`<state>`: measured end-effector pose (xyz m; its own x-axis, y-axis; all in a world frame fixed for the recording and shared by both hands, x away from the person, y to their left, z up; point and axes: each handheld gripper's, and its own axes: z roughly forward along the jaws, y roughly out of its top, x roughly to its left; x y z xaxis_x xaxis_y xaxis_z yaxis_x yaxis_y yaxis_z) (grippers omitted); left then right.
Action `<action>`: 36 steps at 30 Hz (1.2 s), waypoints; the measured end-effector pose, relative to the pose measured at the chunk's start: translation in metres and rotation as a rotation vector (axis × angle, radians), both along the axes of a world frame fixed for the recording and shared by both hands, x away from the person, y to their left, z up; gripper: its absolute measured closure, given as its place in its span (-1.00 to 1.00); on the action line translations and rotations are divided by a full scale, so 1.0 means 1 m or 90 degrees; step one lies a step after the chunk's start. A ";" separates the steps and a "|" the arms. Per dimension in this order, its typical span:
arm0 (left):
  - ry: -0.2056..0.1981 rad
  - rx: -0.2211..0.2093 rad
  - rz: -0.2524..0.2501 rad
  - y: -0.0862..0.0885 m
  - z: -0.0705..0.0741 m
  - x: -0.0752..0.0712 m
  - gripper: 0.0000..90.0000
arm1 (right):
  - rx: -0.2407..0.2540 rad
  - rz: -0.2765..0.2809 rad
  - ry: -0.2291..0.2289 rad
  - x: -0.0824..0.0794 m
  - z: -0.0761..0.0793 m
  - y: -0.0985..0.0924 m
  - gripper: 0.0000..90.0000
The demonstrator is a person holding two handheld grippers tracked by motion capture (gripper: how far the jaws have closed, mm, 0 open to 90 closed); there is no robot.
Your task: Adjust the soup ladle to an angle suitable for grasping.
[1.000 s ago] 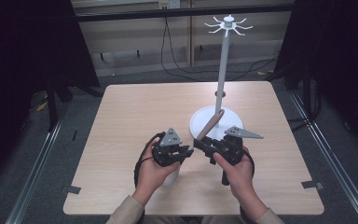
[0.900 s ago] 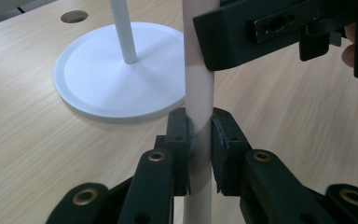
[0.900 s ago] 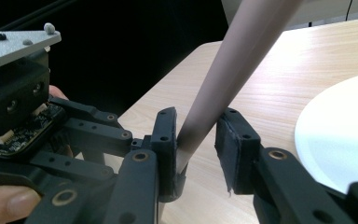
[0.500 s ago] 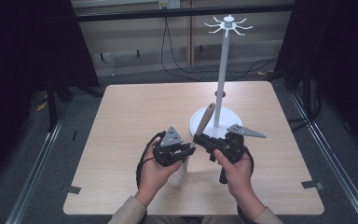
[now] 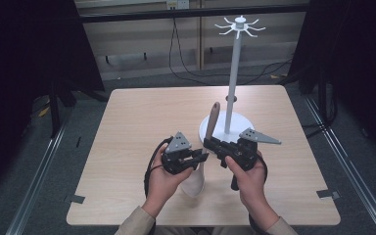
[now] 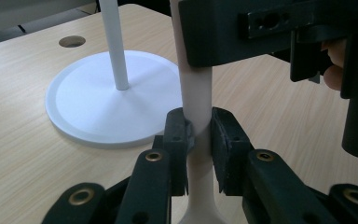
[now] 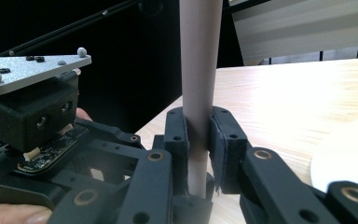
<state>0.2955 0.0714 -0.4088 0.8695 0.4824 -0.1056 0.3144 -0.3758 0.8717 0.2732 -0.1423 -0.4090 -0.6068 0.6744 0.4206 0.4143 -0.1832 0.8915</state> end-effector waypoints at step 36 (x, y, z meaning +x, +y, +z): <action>-0.006 -0.005 0.057 0.024 -0.011 0.001 -0.51 | -0.049 -0.008 -0.045 0.006 0.016 -0.005 0.75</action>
